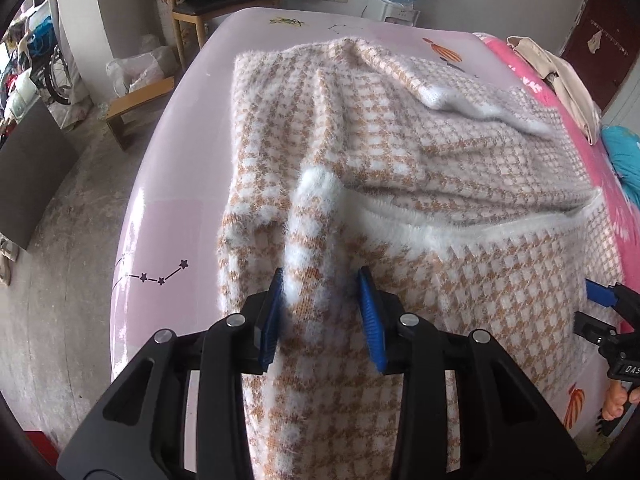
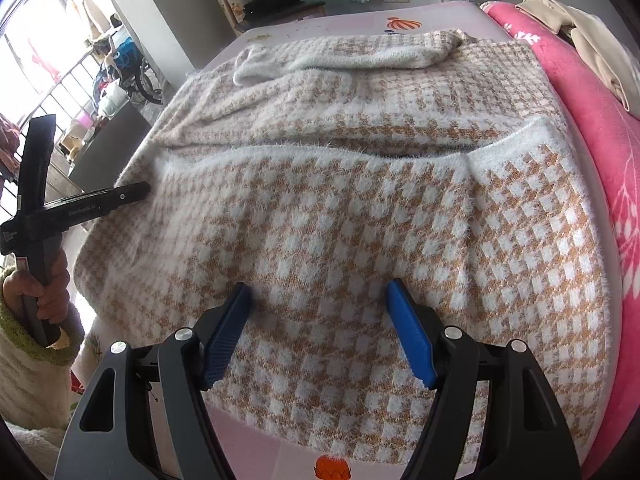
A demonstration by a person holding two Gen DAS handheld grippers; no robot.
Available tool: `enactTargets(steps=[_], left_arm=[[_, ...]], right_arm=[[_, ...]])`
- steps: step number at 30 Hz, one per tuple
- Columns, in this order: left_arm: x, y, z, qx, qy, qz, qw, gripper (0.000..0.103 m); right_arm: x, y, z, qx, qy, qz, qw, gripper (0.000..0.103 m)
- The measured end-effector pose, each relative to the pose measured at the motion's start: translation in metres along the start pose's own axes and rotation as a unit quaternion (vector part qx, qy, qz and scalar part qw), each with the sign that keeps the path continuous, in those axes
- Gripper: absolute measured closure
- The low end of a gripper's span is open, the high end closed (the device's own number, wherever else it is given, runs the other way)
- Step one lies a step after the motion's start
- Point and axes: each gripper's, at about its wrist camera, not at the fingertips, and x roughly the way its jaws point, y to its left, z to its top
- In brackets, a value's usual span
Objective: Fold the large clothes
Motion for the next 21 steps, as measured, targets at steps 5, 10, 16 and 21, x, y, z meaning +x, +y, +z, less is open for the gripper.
enactTargets(steps=[5, 10, 16, 21], left_arm=[[0.0015, -0.0072, 0.0009, 0.009, -0.003, 0.020, 0.9998, 0.068], [0.0010, -0.0054, 0.0002, 0.009, -0.002, 0.019, 0.9998, 0.068], [0.0009, -0.0057, 0.0004, 0.008, -0.003, 0.019, 0.9998, 0.067], [0.0011, -0.0061, 0.0007, 0.009, -0.003, 0.020, 0.9998, 0.067]], right_arm=[[0.0000, 0.0004, -0.0001, 0.000, 0.001, 0.001, 1.000, 0.033], [-0.0004, 0.0008, 0.0004, 0.000, 0.001, 0.002, 1.000, 0.032], [-0.0002, 0.0012, 0.0002, 0.001, 0.002, 0.002, 1.000, 0.032], [-0.0001, 0.0010, 0.0007, 0.000, 0.002, 0.001, 1.000, 0.032]])
